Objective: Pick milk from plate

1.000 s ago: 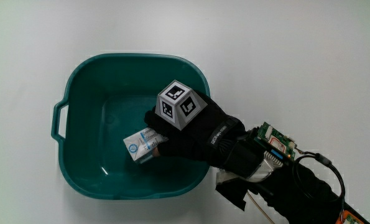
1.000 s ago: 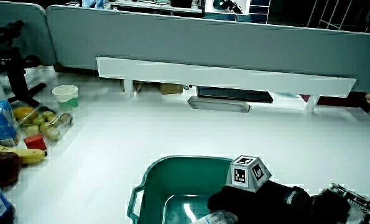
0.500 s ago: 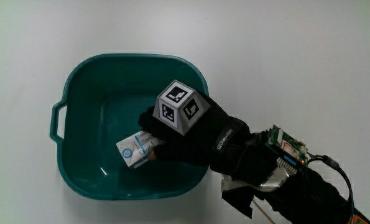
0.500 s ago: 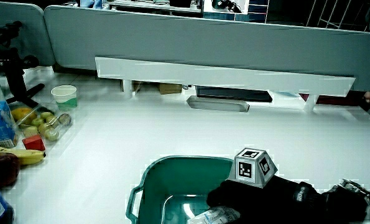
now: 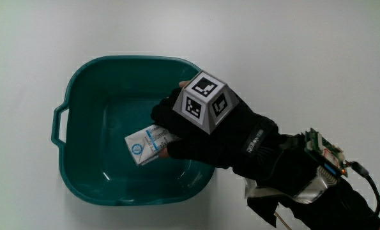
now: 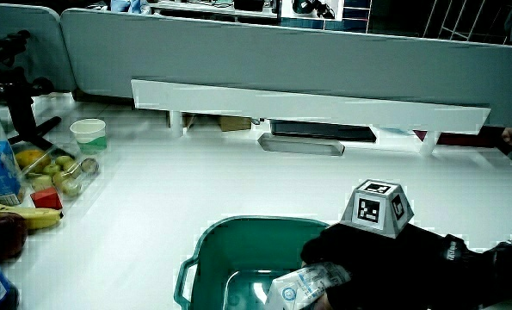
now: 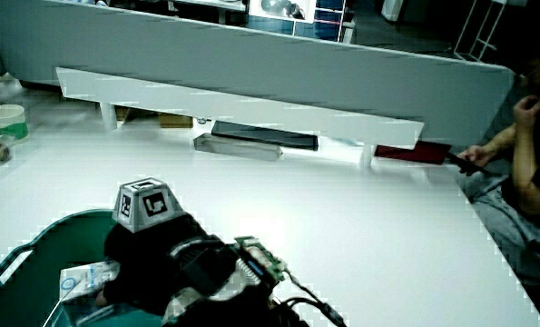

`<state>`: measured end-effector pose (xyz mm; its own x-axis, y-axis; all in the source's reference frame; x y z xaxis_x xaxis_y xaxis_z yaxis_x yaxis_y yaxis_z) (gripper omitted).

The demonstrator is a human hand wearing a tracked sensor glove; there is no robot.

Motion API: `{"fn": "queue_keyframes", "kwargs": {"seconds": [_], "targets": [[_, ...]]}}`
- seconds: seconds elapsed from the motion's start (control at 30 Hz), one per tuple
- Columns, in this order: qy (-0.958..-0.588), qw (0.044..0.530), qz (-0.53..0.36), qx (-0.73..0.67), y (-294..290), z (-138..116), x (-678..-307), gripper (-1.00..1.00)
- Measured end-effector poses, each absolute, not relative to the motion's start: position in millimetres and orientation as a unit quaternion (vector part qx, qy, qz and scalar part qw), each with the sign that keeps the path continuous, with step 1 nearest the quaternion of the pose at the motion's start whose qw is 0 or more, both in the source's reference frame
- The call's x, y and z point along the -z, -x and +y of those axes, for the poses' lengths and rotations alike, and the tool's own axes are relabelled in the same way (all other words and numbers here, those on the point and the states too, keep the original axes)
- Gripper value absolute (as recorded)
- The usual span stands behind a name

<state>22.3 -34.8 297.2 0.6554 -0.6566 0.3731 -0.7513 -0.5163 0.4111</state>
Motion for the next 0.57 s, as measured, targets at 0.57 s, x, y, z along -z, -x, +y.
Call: {"fn": "queue_keyframes", "kwargs": {"seconds": [0.57], "targets": [[-0.895, 0.256, -0.354, -0.091, -81.9, -40.4, -299.4, 1.0]]}}
